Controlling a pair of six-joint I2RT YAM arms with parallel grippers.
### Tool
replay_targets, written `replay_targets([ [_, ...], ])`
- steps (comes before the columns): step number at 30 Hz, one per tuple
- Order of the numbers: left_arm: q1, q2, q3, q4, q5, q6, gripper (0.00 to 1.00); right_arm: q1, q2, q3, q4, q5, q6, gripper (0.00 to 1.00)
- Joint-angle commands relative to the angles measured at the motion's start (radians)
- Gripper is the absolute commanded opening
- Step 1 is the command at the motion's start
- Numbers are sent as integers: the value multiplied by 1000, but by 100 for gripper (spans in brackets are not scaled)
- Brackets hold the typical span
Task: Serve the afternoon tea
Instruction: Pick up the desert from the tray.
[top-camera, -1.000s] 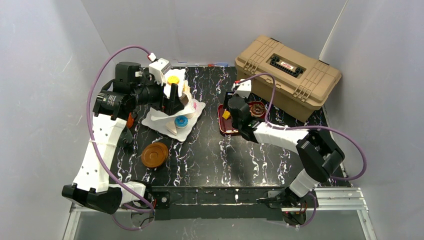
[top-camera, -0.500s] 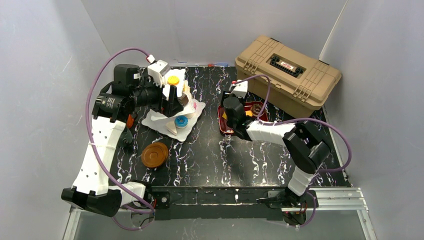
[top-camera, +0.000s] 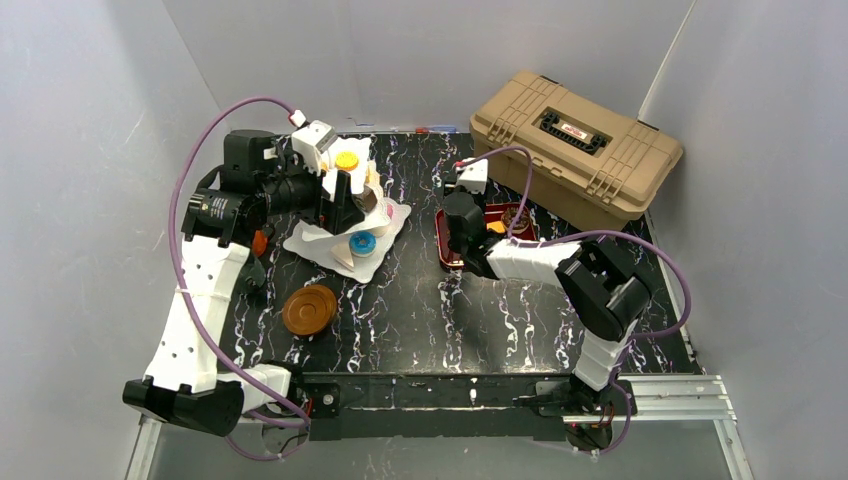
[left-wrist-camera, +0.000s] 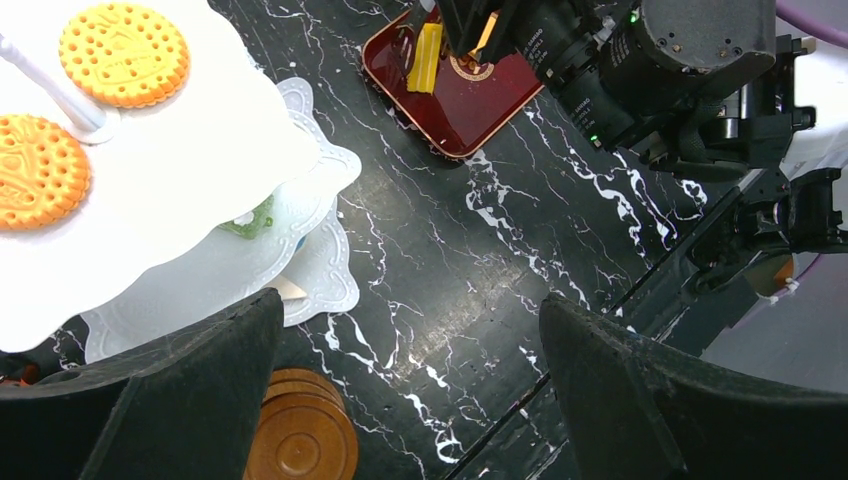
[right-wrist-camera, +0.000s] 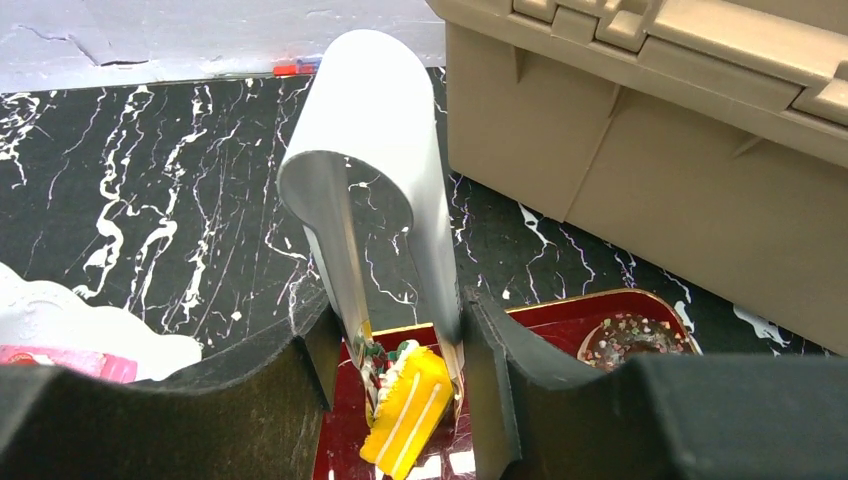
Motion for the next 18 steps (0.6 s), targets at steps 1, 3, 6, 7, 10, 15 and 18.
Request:
replay_targets([
  [1,15,-13,30,-12,11,6,98,-5,-38,37,66,15,-19,8],
  [3,23,-5,45,-20,6,2,98,-3,-78,25,45,-6,-8,1],
  [6,46,17,91,-38,1,-7,98,-4,-165,-10,11,-54,31,1],
  [7,57,25,107,-44,1,-9,98,-3,-195,-23,1,-80,43,1],
  [10,99,51,152,-59,4,-9,98,-3,-302,-44,-53,-149,65,1],
  [15,201,99,233,-77,48,-18,97,-2,-427,-25,-148,-278,105,1],
  [18,282,130,287,-87,79,-25,97,11,-461,44,-209,-356,109,1],
])
